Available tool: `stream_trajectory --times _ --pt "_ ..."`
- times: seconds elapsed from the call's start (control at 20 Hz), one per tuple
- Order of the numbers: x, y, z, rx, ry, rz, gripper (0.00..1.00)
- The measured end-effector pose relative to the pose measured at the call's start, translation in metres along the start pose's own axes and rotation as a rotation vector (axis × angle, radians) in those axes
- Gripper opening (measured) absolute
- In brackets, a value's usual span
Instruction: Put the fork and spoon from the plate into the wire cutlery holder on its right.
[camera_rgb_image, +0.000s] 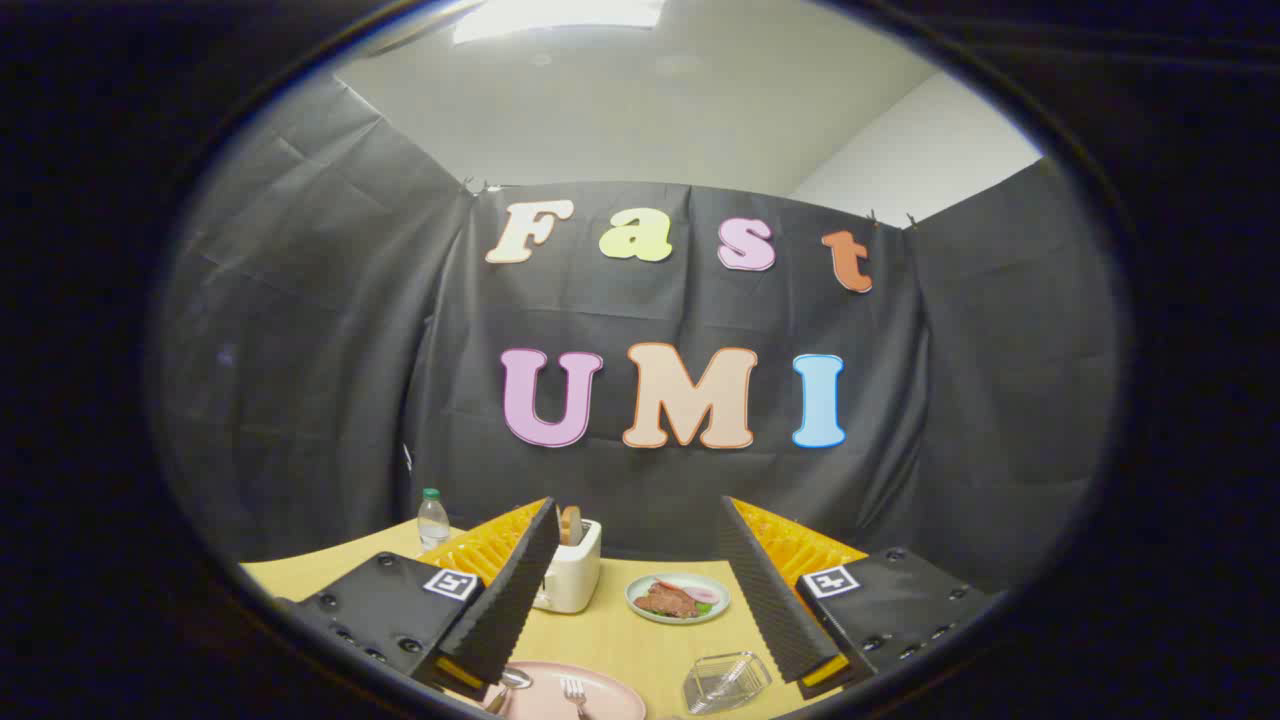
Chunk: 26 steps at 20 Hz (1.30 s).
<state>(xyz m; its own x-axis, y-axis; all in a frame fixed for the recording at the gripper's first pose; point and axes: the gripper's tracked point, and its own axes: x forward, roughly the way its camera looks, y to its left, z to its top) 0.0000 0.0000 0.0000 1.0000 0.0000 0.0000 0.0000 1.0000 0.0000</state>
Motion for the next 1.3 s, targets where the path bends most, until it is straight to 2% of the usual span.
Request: stream_trajectory --times 0.8,1.3 --pt "0.004 0.014 -0.002 -0.014 0.025 0.059 1.0" --pt "0.004 0.03 -0.04 -0.028 0.121 0.141 1.0"
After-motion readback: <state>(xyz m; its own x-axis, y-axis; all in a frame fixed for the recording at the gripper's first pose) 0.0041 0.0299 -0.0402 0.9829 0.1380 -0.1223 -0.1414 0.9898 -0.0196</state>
